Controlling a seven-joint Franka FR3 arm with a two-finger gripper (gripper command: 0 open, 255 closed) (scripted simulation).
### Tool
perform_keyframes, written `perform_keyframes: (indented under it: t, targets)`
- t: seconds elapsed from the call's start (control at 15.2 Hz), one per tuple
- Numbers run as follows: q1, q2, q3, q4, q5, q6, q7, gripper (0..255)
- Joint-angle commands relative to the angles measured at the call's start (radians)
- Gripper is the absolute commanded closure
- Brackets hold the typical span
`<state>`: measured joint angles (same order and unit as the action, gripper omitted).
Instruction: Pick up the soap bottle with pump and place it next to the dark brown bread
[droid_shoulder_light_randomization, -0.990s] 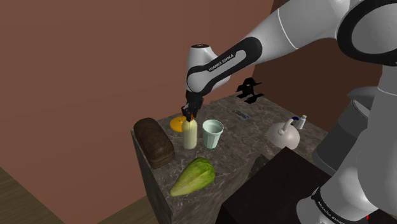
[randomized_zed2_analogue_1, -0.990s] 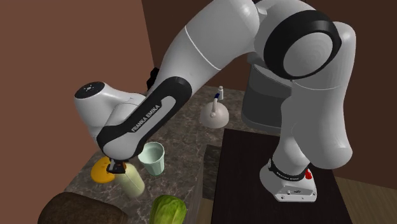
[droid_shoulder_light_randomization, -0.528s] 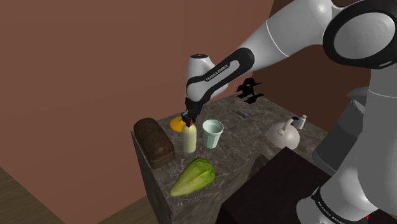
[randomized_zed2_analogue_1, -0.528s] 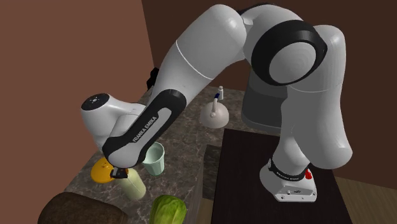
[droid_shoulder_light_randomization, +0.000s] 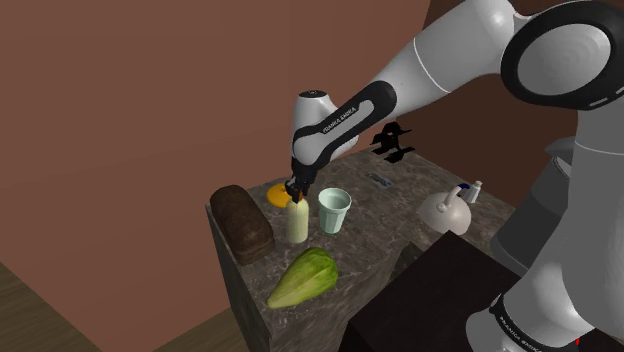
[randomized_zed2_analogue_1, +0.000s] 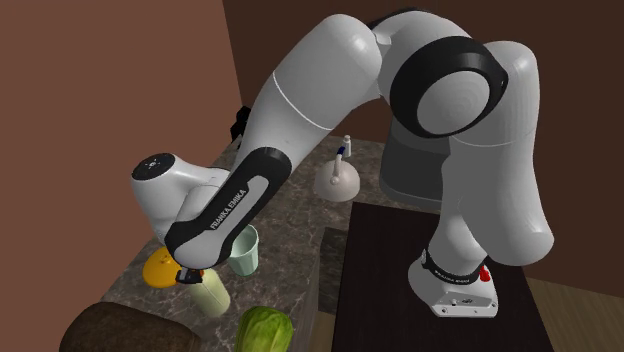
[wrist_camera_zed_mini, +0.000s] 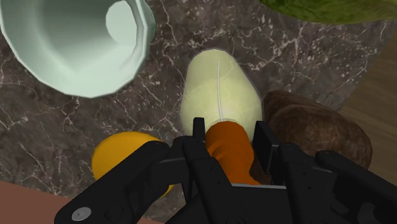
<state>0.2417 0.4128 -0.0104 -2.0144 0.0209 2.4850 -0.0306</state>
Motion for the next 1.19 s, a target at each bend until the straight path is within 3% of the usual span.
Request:
perform_keyframes:
  t: [0.0,0.07,0.4,0.66,1.12]
  targets:
    - [0.000,0.000,0.000,0.000,0.000,0.000,0.000,255]
    - [0.000,0.000,0.000,0.000,0.000,0.000,0.000,0]
    - [0.000,0.000,0.000,0.000,0.000,0.000,0.000,0]
    - [0.000,-0.093,-0.002,0.006,-0.003,-0.099,0.002,0]
    - [0.000,-0.093,-0.001,0.006,-0.003,-0.099,0.002,0]
